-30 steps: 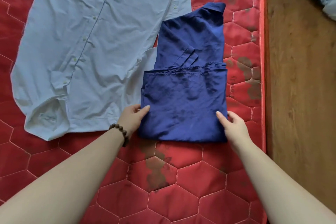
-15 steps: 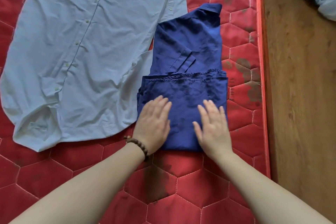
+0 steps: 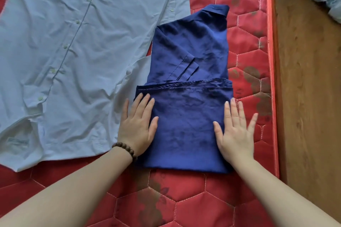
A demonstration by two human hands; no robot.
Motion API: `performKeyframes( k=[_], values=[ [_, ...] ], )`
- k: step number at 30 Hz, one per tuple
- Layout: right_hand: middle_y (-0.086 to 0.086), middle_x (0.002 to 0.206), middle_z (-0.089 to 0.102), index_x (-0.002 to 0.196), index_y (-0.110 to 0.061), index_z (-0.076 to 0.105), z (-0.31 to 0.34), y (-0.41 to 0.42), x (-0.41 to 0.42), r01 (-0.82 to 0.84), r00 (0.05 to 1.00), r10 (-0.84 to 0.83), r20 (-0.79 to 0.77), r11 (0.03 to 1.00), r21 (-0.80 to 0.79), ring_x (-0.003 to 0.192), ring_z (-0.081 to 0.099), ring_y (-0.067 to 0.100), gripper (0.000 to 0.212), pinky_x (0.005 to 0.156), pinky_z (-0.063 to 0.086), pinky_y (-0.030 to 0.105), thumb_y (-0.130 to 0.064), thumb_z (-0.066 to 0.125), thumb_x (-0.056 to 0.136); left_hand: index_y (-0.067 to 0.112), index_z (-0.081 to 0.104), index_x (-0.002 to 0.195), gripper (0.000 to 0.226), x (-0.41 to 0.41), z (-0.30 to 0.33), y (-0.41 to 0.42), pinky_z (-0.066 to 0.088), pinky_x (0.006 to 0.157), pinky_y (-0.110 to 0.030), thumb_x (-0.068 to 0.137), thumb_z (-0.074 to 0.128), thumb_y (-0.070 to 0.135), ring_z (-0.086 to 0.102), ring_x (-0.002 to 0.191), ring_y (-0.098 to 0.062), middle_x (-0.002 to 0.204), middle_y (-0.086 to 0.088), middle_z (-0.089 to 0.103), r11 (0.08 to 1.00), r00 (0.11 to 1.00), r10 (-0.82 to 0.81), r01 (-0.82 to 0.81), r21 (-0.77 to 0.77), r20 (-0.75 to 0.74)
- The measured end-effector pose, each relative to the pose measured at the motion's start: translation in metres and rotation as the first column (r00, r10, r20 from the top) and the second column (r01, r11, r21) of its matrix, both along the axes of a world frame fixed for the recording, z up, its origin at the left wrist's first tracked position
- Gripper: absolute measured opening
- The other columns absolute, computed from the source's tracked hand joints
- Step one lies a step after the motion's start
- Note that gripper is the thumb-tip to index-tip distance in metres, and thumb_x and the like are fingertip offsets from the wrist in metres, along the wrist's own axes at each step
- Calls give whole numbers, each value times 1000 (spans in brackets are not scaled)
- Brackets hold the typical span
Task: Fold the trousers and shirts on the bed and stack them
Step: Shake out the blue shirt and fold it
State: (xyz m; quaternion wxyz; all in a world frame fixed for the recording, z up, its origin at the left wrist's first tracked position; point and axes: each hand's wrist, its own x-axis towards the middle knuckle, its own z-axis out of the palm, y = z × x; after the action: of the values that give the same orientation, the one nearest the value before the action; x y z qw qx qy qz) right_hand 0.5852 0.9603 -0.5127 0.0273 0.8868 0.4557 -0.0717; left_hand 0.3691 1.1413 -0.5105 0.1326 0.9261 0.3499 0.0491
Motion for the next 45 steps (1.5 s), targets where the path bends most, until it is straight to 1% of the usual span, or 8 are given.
performKeyframes(
  k=[6,12,18,23,27,31,36,45],
  values=[
    [0,159,16,151,-18,23,1,49,10,-360,933,360,-20,933,20,148,10,20,65,115,5,61,-50,31,95,15,40,144,50,28,-2,34,18,117,-50,98,35,32,22,144,-29,153,-8,32,927,928,-371,372,38,-31],
    [-5,159,8,151,-30,11,-10,38,31,-322,946,317,-69,944,-79,148,6,16,61,116,-1,58,-53,19,95,29,20,148,54,18,-17,59,10,118,-43,97,21,46,11,145,-24,157,-1,15,892,868,-449,448,-56,-212],
    [5,157,25,150,-22,24,12,0,75,-504,862,502,-68,863,-14,145,22,25,55,113,19,59,-33,29,97,6,44,139,62,-7,7,84,25,112,-50,82,26,-7,34,136,-34,146,-15,41,830,833,-532,549,103,-155],
    [5,157,25,150,-21,26,24,-27,94,-699,713,700,-16,710,-83,145,21,24,69,112,19,61,-15,36,82,11,50,137,74,-24,16,89,37,106,-51,71,44,-21,42,132,-33,144,-13,45,654,659,-729,751,95,-185],
    [5,149,40,143,-17,43,18,-20,80,-793,607,795,-15,604,-76,137,39,26,58,111,21,53,-10,34,86,9,58,130,82,-18,13,82,41,99,-54,54,64,-23,50,124,-38,136,-16,53,707,695,-697,707,-10,-177],
    [6,137,55,131,-15,58,19,-8,71,-751,659,750,-54,660,22,124,54,27,53,110,33,52,-5,38,83,6,61,126,70,-16,15,73,40,99,-59,58,69,-11,48,124,-43,135,-19,53,753,748,-655,634,-176,-108],
    [5,133,57,124,-11,63,30,5,69,-578,718,583,-381,804,141,126,51,29,64,111,26,54,17,50,68,12,54,134,65,-13,33,82,16,119,-35,79,19,15,24,142,-23,148,-3,36,738,822,-568,492,-462,-33],
    [-18,137,51,133,-34,54,49,36,89,-477,690,392,-608,878,25,123,22,-21,56,106,-8,0,0,46,89,25,24,150,61,4,46,109,-8,114,-17,92,42,24,2,147,-9,158,8,15,624,632,-745,544,-561,-216]
  ],
)
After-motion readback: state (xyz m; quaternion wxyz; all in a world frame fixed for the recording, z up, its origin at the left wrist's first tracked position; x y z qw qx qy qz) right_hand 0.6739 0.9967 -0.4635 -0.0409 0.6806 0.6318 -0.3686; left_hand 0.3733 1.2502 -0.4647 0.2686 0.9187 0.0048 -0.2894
